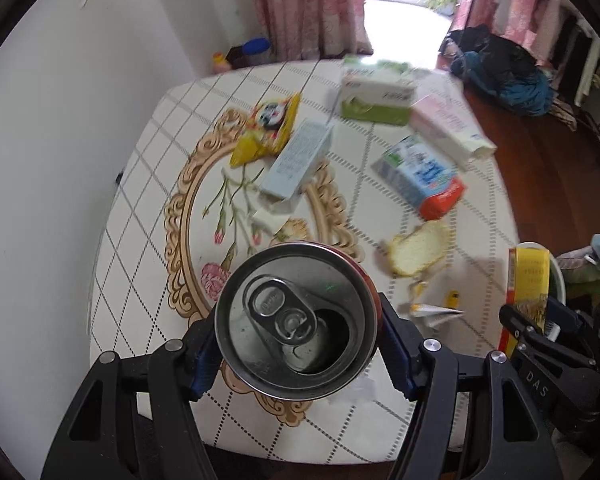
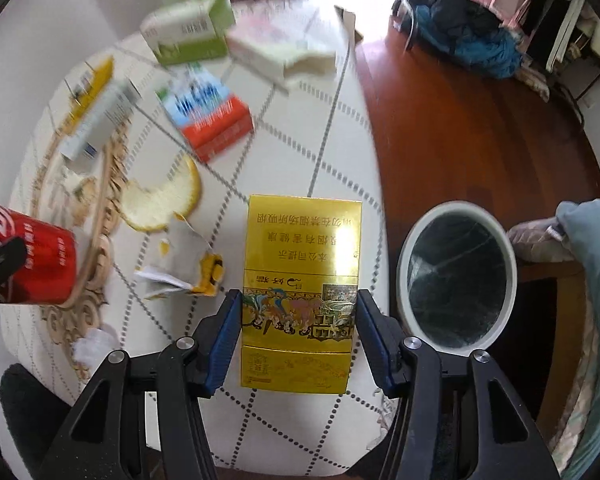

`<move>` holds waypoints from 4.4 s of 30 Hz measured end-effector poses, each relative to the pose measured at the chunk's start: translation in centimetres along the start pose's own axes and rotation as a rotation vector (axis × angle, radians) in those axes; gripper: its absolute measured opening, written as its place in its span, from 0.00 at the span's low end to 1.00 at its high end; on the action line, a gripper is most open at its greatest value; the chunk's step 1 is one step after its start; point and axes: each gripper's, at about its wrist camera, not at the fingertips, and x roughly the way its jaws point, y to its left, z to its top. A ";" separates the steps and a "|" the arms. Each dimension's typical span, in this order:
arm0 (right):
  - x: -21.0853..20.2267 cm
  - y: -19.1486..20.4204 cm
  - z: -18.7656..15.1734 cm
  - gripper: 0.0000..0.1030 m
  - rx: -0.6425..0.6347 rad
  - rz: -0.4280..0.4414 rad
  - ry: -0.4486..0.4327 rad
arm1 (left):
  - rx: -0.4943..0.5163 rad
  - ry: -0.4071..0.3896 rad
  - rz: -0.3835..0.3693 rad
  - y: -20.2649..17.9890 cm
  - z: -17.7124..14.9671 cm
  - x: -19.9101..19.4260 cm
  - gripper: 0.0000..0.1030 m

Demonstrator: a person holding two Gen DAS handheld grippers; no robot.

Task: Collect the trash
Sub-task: 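Carry the can and yellow box to the wastebasket and release both, then grasp the white medicine box with the left tool while the right tool grasps the milk carton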

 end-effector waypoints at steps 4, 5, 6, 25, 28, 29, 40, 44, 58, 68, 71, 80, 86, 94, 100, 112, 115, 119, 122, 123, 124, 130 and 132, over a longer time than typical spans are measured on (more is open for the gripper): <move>-3.2 -2.4 0.1 0.56 0.045 0.026 -0.064 | 0.034 -0.043 -0.059 -2.1 0.7 -2.9 0.63; -3.8 -3.5 0.1 0.56 0.063 0.032 -0.074 | 0.045 -0.053 -0.086 -3.0 1.0 -3.7 0.63; -4.6 -4.6 0.1 0.56 0.083 0.038 -0.085 | 0.054 -0.059 -0.104 -3.8 1.2 -4.2 0.63; 1.1 -30.1 -4.2 0.56 0.394 -0.056 0.034 | 0.323 0.234 -0.533 -31.0 4.2 5.8 0.63; 4.3 -31.5 -4.3 0.56 0.418 -0.039 0.077 | 0.316 0.329 -0.555 -33.4 4.1 8.8 0.63; 5.2 -31.9 -4.2 0.56 0.422 -0.033 0.089 | 0.312 0.351 -0.559 -34.1 4.1 9.6 0.63; 11.9 -34.4 -4.9 0.70 0.463 0.021 0.194 | 0.252 0.408 -0.549 -35.2 4.4 12.2 0.99; 11.5 -34.3 -4.7 1.00 0.458 0.010 0.180 | 0.291 0.332 -0.464 -33.9 4.1 10.3 0.99; 1.7 -29.9 -6.8 1.00 0.419 -0.086 0.088 | 0.378 0.087 -0.230 -29.2 0.1 0.9 0.99; -9.2 -27.1 -8.8 1.00 0.434 -0.115 -0.056 | 0.365 -0.070 -0.241 -26.1 -1.1 -8.4 0.99; -12.3 -26.6 -9.2 1.00 0.438 -0.116 -0.104 | 0.350 -0.111 -0.254 -24.9 -1.0 -10.9 0.99; -18.4 -22.8 -7.2 1.00 0.399 -0.022 -0.194 | 0.218 -0.171 -0.236 -17.9 1.3 -13.3 0.99; -16.6 -15.5 -1.1 1.00 0.249 0.076 -0.186 | 0.117 -0.162 -0.085 -9.0 4.7 -9.1 0.99; -5.8 -1.6 8.6 0.95 -0.057 0.156 -0.050 | 0.049 -0.024 0.190 3.1 7.0 2.7 0.99; 3.2 5.6 13.3 0.93 -0.214 0.095 0.078 | 0.047 0.071 0.204 6.4 8.0 8.9 0.99; 8.4 5.0 13.6 0.63 -0.104 0.106 0.140 | 0.140 0.147 0.046 3.6 10.8 12.3 0.99; 7.4 2.7 12.7 0.63 -0.034 0.084 0.133 | 0.176 0.155 0.040 2.2 11.8 13.5 0.93; 7.1 0.6 11.0 0.63 0.018 0.061 0.150 | 0.212 0.192 0.060 0.7 12.7 15.0 0.37; 7.4 -0.6 9.8 0.63 0.052 0.061 0.174 | 0.190 0.205 0.079 0.5 12.6 14.8 0.35; 7.3 -1.2 9.0 0.63 0.069 0.060 0.178 | 0.167 0.206 0.071 0.4 12.1 14.3 0.35; 7.2 -1.5 8.6 0.63 0.081 0.064 0.184 | 0.126 0.221 0.053 0.8 11.4 13.7 0.35; 7.2 -3.3 4.2 0.63 0.180 0.146 0.262 | -0.113 0.342 -0.132 3.7 5.4 12.4 0.35; 7.7 -3.2 3.5 0.74 0.181 0.169 0.291 | -0.091 0.325 -0.124 3.3 4.3 12.2 0.35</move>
